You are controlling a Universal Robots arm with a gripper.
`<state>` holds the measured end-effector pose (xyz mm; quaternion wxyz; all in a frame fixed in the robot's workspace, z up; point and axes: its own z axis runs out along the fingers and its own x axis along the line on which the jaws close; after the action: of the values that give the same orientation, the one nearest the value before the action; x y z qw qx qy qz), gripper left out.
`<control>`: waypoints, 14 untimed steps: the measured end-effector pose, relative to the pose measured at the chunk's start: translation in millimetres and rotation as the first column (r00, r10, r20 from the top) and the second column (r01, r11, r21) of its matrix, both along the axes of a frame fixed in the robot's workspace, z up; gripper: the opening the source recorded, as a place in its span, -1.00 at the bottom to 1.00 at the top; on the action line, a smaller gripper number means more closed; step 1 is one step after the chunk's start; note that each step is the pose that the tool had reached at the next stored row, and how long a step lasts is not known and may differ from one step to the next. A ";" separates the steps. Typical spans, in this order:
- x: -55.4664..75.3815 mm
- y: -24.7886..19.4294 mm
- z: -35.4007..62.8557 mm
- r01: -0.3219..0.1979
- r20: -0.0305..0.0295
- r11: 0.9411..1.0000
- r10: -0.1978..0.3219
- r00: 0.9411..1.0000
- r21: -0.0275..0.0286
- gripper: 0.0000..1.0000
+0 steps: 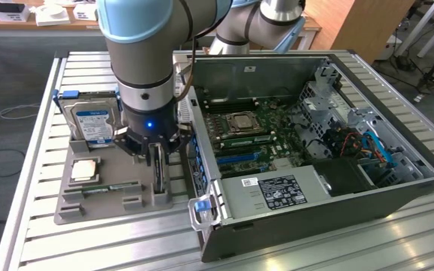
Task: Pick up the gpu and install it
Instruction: 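Pick up the gpu and move the gpu toward the slot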
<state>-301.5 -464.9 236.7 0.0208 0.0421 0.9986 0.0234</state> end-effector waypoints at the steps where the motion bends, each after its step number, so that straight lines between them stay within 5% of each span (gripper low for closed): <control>1: 0.0 0.0 -0.7 0.000 0.000 1.000 0.000 1.000 0.000 -0.17; 14: 0.1 1.2 -4.2 0.000 0.000 1.000 0.000 1.000 0.000 -0.17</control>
<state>-301.4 -463.7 232.4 0.0208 0.0421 0.9986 0.0235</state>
